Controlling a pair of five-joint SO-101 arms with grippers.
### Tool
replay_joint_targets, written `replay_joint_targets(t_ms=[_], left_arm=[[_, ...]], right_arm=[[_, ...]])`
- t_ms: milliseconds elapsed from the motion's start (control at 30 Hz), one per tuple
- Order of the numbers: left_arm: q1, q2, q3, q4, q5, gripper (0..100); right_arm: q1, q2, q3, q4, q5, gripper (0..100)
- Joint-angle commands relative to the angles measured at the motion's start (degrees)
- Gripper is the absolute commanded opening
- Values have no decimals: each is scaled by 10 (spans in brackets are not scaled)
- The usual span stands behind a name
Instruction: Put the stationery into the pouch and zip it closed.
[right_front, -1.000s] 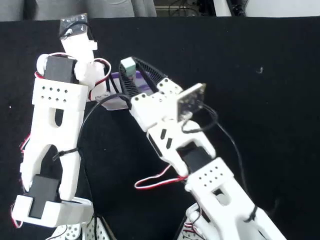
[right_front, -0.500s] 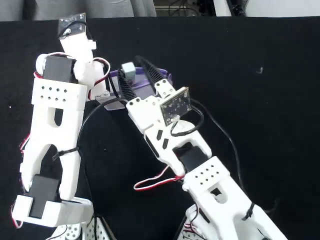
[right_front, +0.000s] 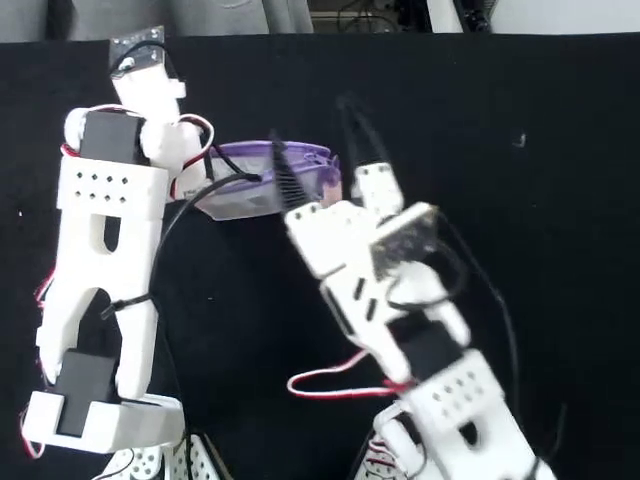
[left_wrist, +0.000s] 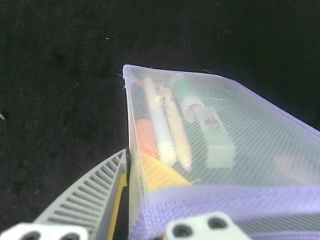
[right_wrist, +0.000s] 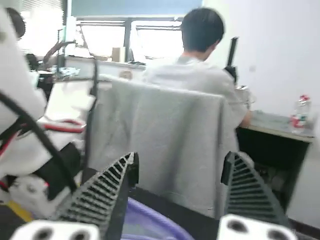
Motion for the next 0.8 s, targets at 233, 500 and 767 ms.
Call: replay_joint_targets(t_ms=[233, 500, 767], left_arm=[[-39, -10, 0, -7, -16, 29], [-40, -9, 1, -4, -17, 29], [-40, -9, 19, -15, -17, 29]], right_arm=[[81, -65, -47, 300, 33, 254], [61, -71, 124, 203, 22, 254], [22, -65, 171, 142, 44, 254]])
